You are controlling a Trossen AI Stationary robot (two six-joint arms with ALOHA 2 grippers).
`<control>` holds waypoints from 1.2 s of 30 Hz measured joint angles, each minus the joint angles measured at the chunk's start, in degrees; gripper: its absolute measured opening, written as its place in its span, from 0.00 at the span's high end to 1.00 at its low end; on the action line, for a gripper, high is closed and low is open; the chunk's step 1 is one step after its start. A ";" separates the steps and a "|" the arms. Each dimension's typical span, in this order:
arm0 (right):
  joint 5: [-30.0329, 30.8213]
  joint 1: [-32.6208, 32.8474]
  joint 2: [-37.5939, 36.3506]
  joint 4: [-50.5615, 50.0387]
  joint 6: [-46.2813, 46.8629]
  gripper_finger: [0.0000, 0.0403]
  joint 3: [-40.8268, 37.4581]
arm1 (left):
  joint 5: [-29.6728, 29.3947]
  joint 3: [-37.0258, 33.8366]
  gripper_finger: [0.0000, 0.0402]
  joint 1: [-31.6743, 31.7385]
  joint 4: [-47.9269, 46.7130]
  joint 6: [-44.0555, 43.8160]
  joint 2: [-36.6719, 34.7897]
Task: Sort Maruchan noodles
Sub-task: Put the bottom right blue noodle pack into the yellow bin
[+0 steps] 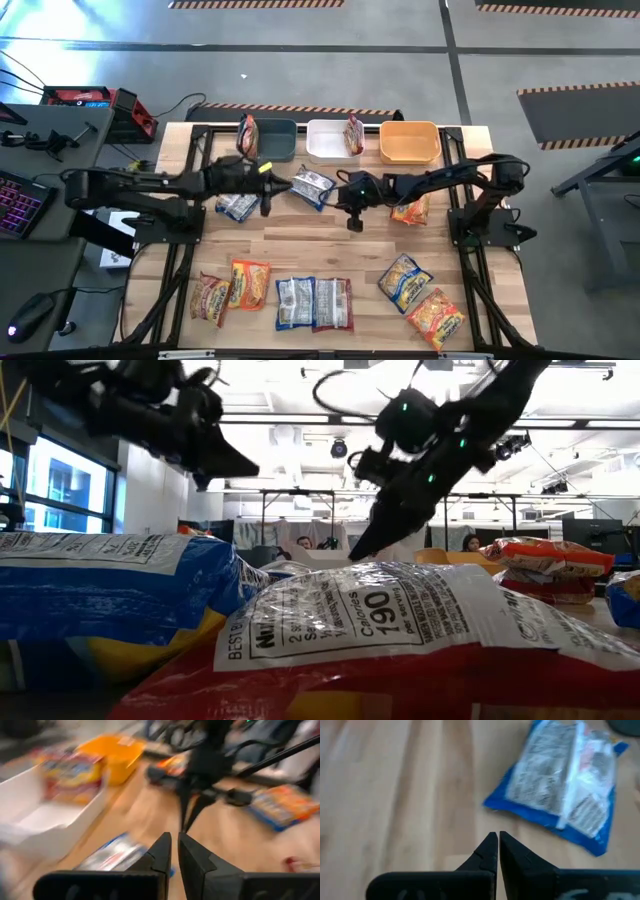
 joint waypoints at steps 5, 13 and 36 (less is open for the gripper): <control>-0.02 4.88 -6.83 -13.26 7.34 1.00 3.35 | 2.33 -5.35 0.99 -2.21 19.23 0.64 3.24; -3.99 17.54 -18.03 -34.79 41.90 1.00 3.84 | 2.14 -5.57 1.00 -1.94 24.22 4.86 8.19; -9.02 24.54 -10.50 -46.67 68.98 1.00 -0.66 | 1.42 -5.57 1.00 1.07 30.82 5.29 16.24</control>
